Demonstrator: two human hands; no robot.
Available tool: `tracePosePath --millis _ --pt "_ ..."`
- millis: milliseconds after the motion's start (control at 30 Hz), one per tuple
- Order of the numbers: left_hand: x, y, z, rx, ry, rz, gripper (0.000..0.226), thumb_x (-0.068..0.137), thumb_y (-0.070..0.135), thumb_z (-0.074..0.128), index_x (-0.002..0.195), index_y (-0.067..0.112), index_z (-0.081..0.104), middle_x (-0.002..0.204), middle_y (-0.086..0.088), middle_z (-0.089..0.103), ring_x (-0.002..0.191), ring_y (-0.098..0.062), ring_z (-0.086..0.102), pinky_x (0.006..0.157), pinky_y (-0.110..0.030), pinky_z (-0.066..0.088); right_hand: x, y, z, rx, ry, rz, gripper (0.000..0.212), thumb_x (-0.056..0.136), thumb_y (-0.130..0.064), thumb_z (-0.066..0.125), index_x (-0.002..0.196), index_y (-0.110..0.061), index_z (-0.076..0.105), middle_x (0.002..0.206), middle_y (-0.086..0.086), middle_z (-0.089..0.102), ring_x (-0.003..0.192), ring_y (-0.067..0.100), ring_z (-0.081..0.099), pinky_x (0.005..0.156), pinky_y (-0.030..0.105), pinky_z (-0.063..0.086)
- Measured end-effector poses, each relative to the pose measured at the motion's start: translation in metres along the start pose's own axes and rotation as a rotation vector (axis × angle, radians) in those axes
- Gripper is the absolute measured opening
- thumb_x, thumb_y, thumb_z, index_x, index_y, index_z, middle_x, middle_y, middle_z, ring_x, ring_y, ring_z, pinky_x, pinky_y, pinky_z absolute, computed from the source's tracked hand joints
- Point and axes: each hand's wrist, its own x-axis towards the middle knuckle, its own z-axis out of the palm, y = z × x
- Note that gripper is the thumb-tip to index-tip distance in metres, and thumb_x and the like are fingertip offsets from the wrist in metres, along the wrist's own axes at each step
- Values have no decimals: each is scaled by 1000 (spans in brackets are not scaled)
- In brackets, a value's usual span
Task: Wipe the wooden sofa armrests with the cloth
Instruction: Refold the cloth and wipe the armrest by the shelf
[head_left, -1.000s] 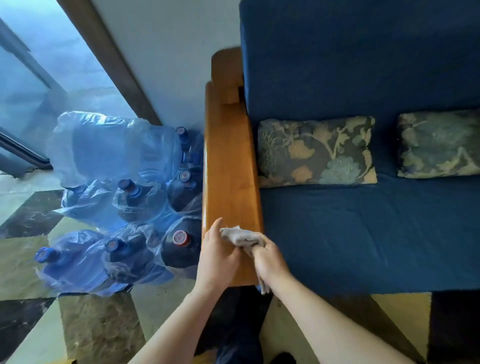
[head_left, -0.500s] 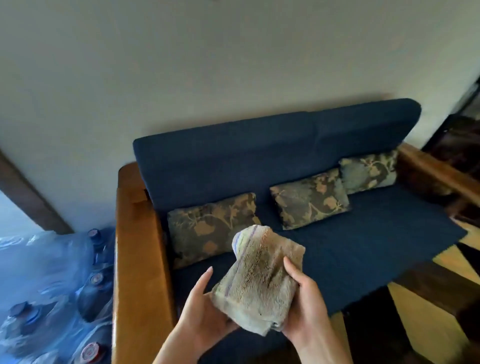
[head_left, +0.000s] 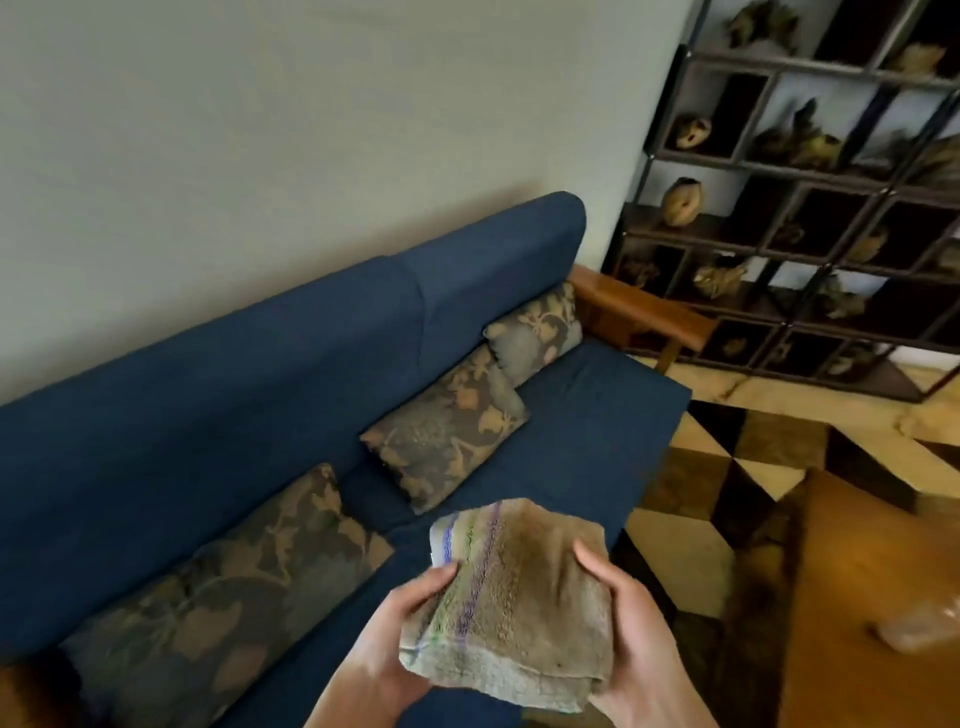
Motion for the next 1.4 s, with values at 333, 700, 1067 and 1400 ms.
tracePosePath --millis 333,700,1067,1400 --pt "151 14 76 223 -352 -238 51 102 9 57 152 8 46 155 -31 42 143 -50 41 116 -61 35 20 -112 -87 68 364 -75 46 100 -46 56 110 -7 77 98 28 77 76 48 76 67 49 56" --pt "342 -10 222 320 -274 -312 46 92 2 64 136 14 65 142 -28 58 132 -47 56 105 -58 49 76 -286 -191 212 412 -146 35 98 -38 62 118 -9 70 104 27 77 109 48 66 79 52 53" --pt "518 -32 378 401 -161 -201 40 95 8 55 132 18 67 136 -27 63 125 -44 62 96 -52 54 123 -468 -279 378 199 -366 30 93 -36 59 94 -22 85 106 19 79 94 42 76 70 56 63" --pt "662 -53 454 309 -176 -256 50 89 22 77 137 19 64 141 -22 61 127 -40 62 97 -50 54 185 -595 -323 443 217 -374 24 84 -28 66 95 -17 85 104 23 78 91 46 76 68 59 62"
